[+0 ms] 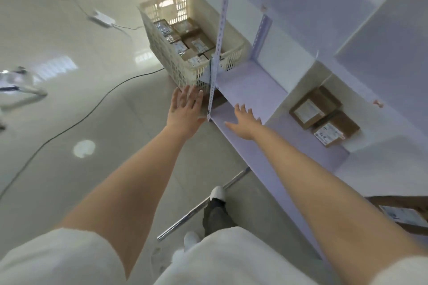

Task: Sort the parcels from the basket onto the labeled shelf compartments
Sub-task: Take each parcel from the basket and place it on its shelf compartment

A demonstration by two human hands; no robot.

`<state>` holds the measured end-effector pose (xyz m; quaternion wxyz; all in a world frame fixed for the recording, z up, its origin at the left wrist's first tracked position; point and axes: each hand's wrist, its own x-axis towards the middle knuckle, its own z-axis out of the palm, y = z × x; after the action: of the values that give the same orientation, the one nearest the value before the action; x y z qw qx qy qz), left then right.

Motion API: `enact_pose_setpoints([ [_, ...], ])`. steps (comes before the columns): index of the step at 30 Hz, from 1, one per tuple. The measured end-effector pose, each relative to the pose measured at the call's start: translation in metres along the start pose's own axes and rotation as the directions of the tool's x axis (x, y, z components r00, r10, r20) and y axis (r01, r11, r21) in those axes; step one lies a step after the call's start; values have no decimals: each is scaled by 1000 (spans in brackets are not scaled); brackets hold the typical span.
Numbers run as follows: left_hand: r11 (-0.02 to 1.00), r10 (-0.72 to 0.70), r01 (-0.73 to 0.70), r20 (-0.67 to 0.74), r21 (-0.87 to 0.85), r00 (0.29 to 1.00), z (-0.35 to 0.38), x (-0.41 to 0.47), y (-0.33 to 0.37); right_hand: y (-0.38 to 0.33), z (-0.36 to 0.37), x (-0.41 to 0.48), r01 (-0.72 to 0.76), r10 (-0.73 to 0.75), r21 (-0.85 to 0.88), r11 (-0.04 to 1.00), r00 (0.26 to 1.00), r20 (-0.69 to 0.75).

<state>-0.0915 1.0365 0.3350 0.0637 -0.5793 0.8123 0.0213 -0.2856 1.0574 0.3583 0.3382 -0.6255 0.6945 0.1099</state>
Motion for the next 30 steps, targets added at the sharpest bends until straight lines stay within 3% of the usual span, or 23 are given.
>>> enact_pose_setpoints([
  [12,956,-261,264,-40,128,965,-37,157,-167,-149,-116,200,192,-189,-135,972,981,39],
  [19,933,-323,321,-12,163,946,-32,224,-260,-218,-154,295,229,-225,-156,961,973,48],
  [26,974,-103,106,-25,200,994,-45,353,-349,-264,-186,394,86,-87,-96,992,996,2],
  [30,965,8,-11,11,261,1000,-59,428,-379,-259,-195,428,-50,53,103,993,998,-19],
])
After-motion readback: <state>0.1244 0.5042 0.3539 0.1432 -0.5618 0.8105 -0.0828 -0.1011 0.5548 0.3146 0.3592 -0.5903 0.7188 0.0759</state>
